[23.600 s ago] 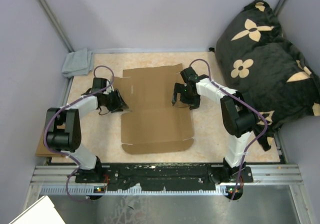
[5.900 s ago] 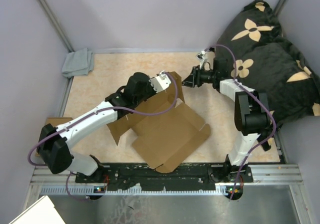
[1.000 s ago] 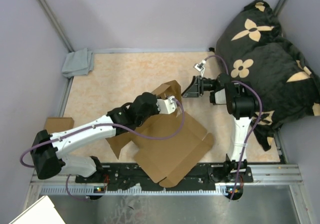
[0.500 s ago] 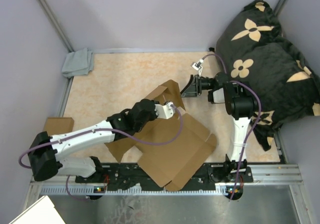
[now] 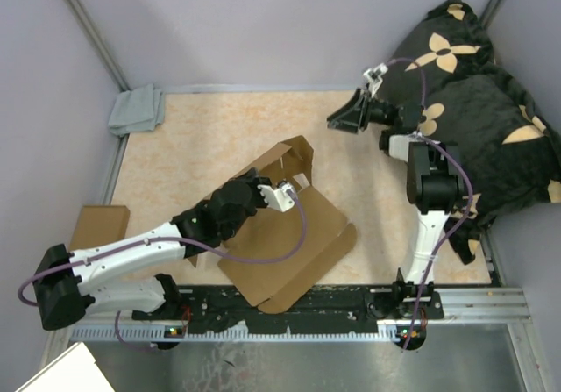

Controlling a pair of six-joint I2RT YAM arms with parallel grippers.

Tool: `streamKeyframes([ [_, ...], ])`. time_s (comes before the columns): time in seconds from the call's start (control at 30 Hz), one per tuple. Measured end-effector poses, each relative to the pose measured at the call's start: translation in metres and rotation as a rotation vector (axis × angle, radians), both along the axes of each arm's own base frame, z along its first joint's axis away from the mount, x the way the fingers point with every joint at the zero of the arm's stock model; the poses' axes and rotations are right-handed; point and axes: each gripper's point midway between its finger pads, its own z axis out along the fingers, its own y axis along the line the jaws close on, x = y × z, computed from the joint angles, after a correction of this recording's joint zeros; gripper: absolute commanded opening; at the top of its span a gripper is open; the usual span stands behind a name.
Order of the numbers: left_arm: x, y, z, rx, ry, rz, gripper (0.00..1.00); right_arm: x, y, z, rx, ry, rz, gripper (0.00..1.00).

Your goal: Fold the paper box

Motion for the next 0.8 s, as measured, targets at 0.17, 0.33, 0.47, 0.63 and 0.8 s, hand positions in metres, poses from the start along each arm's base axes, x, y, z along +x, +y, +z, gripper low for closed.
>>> streamKeyframes([
  [0.17, 0.003, -0.004, 0.001, -0.005, -0.012, -0.002, 0.00, 0.038, 0.002, 0.107, 0.038, -0.197, -0.185, 0.68],
  [0.33, 0.004, -0.007, 0.000, -0.002, -0.018, -0.004, 0.00, 0.119, -0.023, 0.223, -0.072, -0.397, -0.762, 0.83],
  [0.47, 0.005, -0.008, -0.003, 0.000, -0.017, -0.004, 0.00, 0.138, -0.051, 0.228, -0.235, -0.428, -1.018, 0.99],
  [0.63, 0.005, -0.007, -0.009, 0.011, -0.011, -0.003, 0.00, 0.154, -0.060, 0.137, -0.437, -0.328, -1.003, 0.99],
  [0.8, 0.005, -0.007, -0.008, 0.008, -0.014, 0.003, 0.00, 0.156, -0.077, 0.060, -0.571, -0.140, -1.067, 0.83],
])
